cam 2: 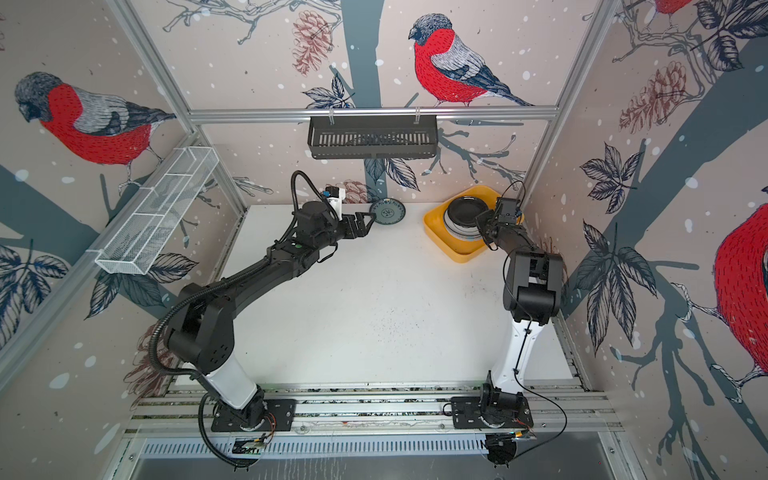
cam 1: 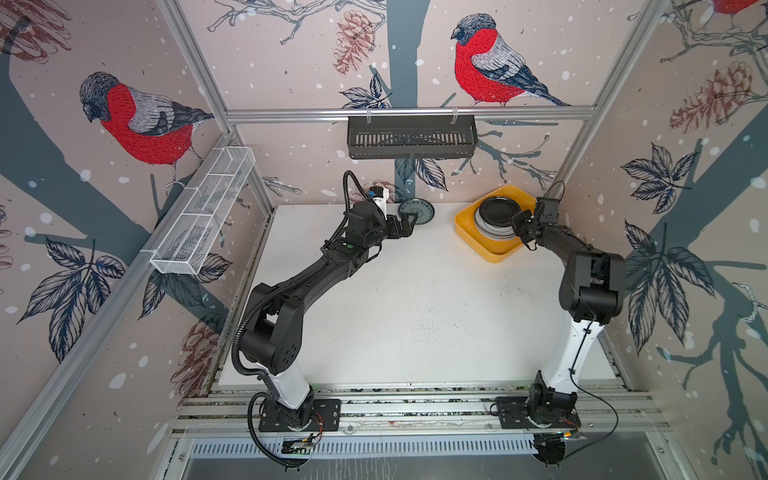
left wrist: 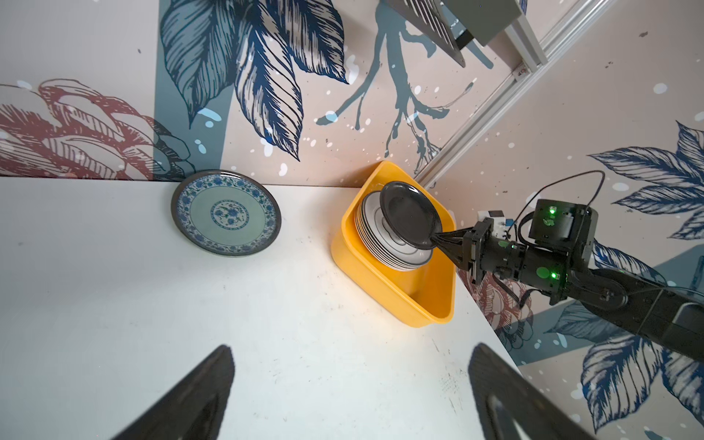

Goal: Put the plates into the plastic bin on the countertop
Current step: 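Carry the black plate into the yellow bin with the right gripper while left releases, then set the black plate onto the stack and open the right gripper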

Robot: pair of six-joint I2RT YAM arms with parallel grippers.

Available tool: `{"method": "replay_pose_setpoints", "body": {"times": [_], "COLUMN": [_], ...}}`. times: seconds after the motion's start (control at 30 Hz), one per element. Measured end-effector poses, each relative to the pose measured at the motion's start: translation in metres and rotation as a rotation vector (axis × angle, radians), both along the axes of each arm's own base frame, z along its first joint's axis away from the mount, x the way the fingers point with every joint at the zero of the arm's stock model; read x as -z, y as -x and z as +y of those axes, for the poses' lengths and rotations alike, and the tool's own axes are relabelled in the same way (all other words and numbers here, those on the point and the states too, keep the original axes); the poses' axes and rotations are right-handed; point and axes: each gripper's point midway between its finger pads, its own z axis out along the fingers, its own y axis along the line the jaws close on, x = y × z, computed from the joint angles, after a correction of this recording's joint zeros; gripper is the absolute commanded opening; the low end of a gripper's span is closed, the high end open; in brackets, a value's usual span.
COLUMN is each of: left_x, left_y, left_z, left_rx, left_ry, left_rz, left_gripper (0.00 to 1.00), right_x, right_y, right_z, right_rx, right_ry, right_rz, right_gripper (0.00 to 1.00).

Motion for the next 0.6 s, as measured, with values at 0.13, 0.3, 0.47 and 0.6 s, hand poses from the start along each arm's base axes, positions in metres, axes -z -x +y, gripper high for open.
{"method": "replay_pose_setpoints", "body": {"times": [0.13,0.3,0.47,0.6], "left_x": [-0.001,0.003,0.008,0.008], "left_y": [-0.006,-0.013,-0.017,-0.020], "left_z": [0.000,0.002,0.003,0.003], "left_rx": [-0.007,-0.016,-0.023,-0.027], "left_ry": [-0.001,-0.003,-0.005,0.000], "left_rz": [0.002,0.011,0.033,0.041], "left_gripper": [0.96,0.96,0.96,0.96], "right_x": [0.009,0.017,0.025,0.026], "right_y": [-0.006,-0.010,-0.007,-0.006], "right_z": [0.002,0.003,0.002,0.000], "right_rx": [-0.004,-0.003,0.002,0.011], "right_ry": [-0.003,0.005,0.010,0.020], "right_rz": [0.025,0.056,0.088,0.099], "right_gripper": [0.01,0.01,0.10,0.23]}}
